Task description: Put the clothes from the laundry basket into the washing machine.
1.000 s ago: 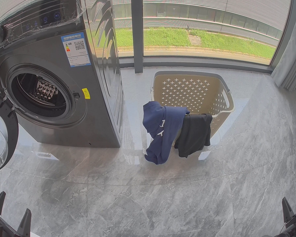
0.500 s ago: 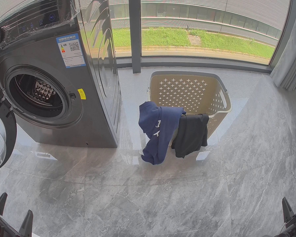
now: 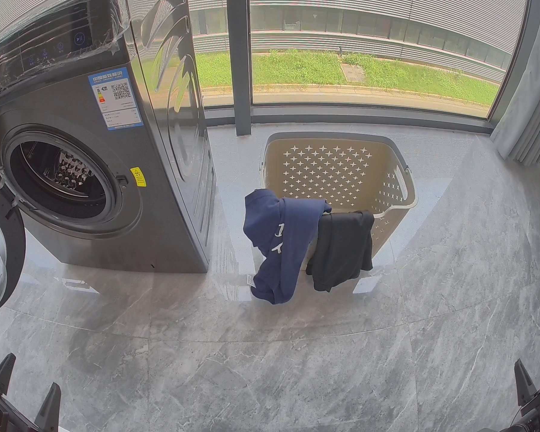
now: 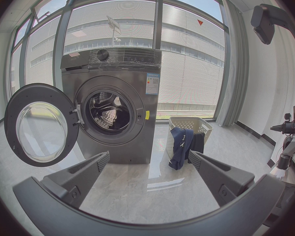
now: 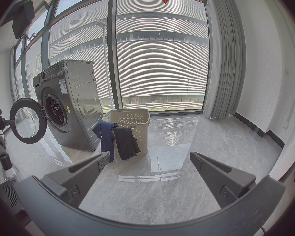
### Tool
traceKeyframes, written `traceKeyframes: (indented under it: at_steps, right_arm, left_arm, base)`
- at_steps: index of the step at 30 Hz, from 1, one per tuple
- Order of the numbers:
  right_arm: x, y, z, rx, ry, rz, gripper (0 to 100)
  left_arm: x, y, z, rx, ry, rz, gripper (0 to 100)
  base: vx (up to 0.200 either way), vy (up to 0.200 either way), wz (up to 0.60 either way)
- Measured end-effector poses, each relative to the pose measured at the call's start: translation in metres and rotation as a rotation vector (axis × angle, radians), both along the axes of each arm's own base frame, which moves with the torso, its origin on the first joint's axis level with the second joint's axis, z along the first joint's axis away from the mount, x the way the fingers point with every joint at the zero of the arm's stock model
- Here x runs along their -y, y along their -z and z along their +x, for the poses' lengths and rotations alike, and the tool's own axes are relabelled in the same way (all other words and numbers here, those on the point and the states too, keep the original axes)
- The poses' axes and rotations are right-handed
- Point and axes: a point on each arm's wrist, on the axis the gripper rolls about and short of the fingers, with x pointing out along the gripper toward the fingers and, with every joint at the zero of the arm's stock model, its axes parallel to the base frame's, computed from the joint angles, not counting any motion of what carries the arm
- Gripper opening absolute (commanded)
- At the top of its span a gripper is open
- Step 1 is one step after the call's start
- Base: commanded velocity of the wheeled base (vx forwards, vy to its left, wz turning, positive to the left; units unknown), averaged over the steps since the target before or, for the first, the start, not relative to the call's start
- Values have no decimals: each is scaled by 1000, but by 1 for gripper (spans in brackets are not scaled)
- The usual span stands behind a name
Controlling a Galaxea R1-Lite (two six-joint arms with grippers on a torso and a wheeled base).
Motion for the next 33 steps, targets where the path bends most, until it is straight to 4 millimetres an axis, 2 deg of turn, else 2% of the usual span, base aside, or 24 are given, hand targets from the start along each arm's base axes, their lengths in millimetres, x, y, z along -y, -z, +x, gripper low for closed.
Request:
traceKeyframes:
  at_steps: [9, 24, 33]
  right_arm:
    - [0, 0, 0, 0, 1, 0, 100]
    - [0, 0, 0, 0, 0, 0, 100]
    - [0, 0, 0, 0, 1, 0, 100]
  left_arm:
    - [0, 0, 0, 0, 0, -3, 100]
    - [0, 0, 0, 0, -1, -10, 100]
    - [0, 0, 0, 1, -9, -15, 100]
  base:
    - [200, 0, 0]
    - [0, 0, 0]
    - [0, -200, 0]
